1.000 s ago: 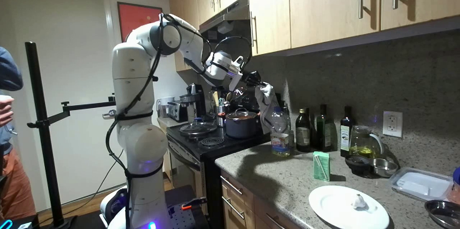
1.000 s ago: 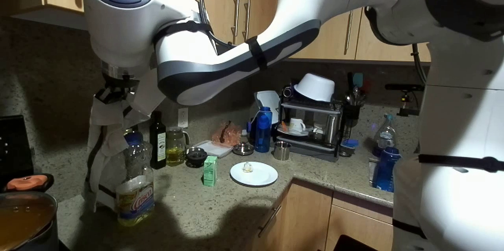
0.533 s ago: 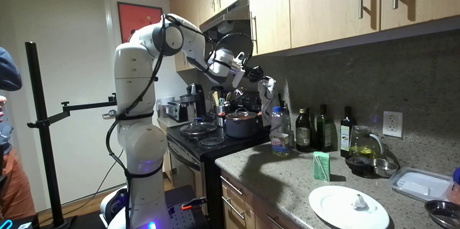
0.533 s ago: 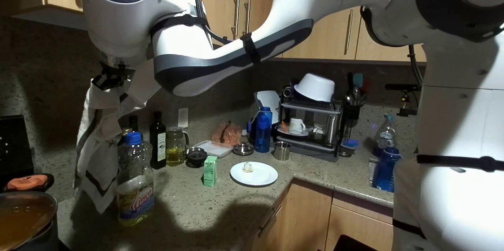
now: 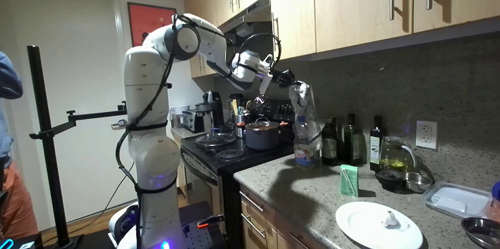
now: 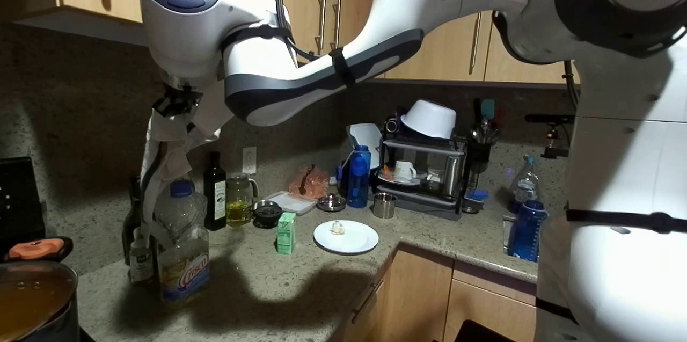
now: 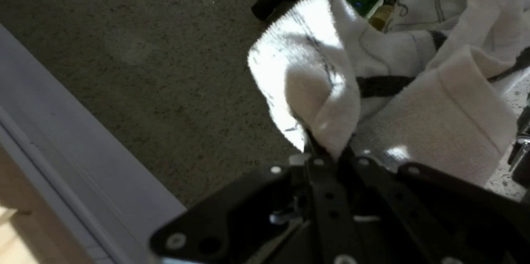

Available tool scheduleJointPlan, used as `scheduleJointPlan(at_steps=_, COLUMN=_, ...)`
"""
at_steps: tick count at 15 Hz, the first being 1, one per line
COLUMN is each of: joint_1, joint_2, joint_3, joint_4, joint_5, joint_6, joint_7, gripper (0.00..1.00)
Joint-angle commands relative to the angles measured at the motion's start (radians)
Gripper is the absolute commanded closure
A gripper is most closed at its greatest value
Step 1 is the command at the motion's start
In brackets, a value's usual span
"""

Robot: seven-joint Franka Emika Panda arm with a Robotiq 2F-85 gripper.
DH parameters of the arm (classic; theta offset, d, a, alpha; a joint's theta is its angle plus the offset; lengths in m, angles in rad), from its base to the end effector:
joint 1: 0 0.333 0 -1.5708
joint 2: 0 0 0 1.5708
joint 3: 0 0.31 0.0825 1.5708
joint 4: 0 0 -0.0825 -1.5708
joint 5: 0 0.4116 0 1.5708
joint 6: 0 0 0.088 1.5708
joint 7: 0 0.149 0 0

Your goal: Place the white towel over the bottle on the left side of the counter

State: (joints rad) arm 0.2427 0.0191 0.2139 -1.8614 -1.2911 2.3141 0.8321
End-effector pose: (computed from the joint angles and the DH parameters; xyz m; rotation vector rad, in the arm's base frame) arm 0.6131 0.2466 0.5309 2.1746 0.3980 1.1868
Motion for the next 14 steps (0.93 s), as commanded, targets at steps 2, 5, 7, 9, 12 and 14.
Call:
scheduleJointPlan(at_steps=2, joint_1=0.019, joint_2=-0.064, joint_3=0.03, joint_4=-0.045, joint_5=-0.004, joint_6=-0.074, joint_7=0.018, gripper=0.96)
scheduleJointPlan(at_steps=5, joint_1=0.032, joint_2=-0.102, joint_3=0.055, joint_4=-0.073, joint_5=-0.006, joint_6=-0.134, joint_7=0.029, gripper=0.96)
scheduleJointPlan(at_steps=7, joint_1=0.03, joint_2=-0.126, joint_3=0.059, joint_4=-0.1, joint_5=-0.002, joint_6=-0.161, joint_7=0.034, gripper=0.96)
scheduleJointPlan(at_steps=9, joint_1=0.019, joint_2=-0.147, joint_3=0.054, joint_4=-0.128, joint_5=0.002, joint_6=-0.186, joint_7=0.043, gripper=0.96)
scheduleJointPlan(at_steps=12, joint_1=0.0, joint_2=-0.168, joint_3=0.032, joint_4=-0.177, joint_5=0.024, joint_6=-0.174, joint_7=0.075, gripper=0.96)
scheduleJointPlan(at_steps=14, joint_1=-0.015, joint_2=-0.159, joint_3=0.01, joint_4=-0.203, joint_5=0.04, joint_6=-0.11, joint_7=0.084, gripper=0.96)
